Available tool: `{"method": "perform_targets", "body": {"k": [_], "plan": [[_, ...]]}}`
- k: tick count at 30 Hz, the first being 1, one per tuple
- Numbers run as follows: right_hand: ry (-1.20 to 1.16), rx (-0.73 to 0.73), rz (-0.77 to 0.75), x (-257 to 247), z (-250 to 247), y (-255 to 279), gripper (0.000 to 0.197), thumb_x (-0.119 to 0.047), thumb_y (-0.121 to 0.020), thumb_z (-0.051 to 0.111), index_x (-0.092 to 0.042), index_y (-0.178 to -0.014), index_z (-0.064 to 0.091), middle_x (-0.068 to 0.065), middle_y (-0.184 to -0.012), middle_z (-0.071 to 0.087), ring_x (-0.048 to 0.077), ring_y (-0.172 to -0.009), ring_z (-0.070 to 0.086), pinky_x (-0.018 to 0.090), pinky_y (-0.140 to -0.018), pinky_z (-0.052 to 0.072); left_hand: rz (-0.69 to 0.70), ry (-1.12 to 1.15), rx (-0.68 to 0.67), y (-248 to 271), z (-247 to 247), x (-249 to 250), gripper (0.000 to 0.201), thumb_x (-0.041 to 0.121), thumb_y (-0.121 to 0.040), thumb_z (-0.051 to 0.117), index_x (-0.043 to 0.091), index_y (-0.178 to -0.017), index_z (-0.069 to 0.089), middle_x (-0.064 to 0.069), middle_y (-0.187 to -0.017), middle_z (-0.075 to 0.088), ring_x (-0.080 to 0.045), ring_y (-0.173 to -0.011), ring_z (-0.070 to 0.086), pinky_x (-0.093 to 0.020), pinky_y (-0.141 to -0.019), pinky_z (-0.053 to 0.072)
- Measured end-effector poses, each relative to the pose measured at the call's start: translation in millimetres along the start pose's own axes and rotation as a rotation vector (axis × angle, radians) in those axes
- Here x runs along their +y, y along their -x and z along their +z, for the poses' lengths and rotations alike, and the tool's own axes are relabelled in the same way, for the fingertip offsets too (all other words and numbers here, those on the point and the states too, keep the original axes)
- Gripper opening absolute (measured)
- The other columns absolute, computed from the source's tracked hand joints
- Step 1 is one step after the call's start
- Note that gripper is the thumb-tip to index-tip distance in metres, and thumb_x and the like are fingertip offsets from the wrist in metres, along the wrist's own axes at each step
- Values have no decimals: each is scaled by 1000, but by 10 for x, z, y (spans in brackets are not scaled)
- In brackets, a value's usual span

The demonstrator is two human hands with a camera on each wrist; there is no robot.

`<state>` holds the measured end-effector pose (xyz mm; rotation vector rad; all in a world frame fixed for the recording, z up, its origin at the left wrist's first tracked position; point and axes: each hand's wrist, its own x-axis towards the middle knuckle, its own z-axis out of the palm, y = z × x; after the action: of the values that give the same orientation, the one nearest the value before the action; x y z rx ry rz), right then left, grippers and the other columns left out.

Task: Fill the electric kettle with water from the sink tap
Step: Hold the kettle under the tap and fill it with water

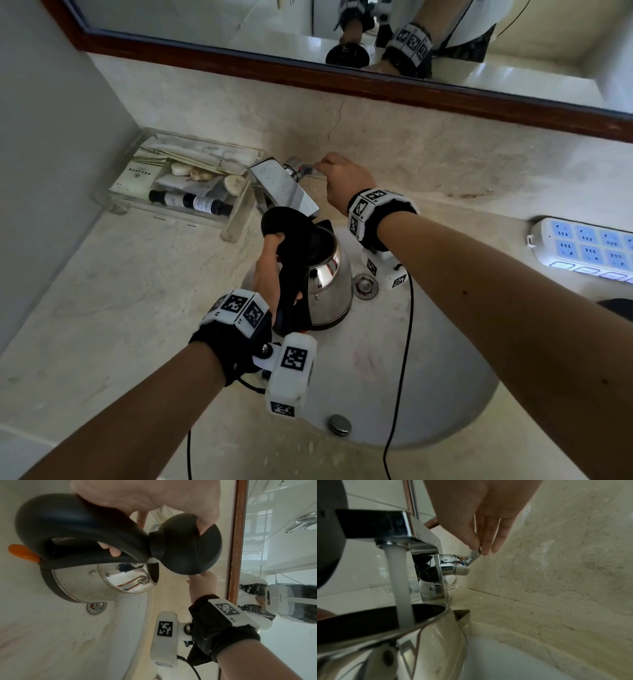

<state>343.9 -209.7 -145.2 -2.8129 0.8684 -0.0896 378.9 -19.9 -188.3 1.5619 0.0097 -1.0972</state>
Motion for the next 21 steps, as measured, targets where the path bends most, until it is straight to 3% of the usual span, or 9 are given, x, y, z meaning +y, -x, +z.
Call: {"method": "perform_targets", "body": {"k": [4,7,9,12,21], "plan": [[-28,-1,-2,8,11,-10,48,7,-87,44,-8,-132,52,13,-133,48,29,-125,47,39,-93,48,-46,51,-28,20,-11,25,90,72,-56,57,0,-109,59,-17,-78,57,-25,-56,53,-26,-49,44],[-56,0,4,4,13,-6,49,8,-87,43,-8,-132,52,14,-133,47,29,-123,48,38,-91,48,-10,92,-31,29,-15,35,78,69,-73,55,2,-113,60,-15,-88,55,-23,-63,52,-30,-54,45],[-63,-4,19,-5,3,-5,49,8,-88,43,-9,-133,51,14,-133,46,30,-119,51,36,-88,47,16,78,-32,24,-20,21,89,71,-65,54,1,-120,59,-17,-92,54,-24,-60,52,-28,-52,43],[-77,-23,43,-27,-14,-6,49,7,-88,43,-9,-133,51,16,-134,44,32,-113,55,36,-87,47,-33,90,-20,4,-40,13,92,73,-56,58,1,-113,58,-16,-81,57,-27,-57,54,-26,-50,44],[-85,-40,55,-27,-31,-1,50,8,-88,44,-9,-134,50,16,-134,43,34,-109,58,36,-84,48,-58,91,-35,-34,-62,12,99,74,-54,58,0,-119,59,-18,-89,57,-28,-62,53,-26,-50,46]]}}
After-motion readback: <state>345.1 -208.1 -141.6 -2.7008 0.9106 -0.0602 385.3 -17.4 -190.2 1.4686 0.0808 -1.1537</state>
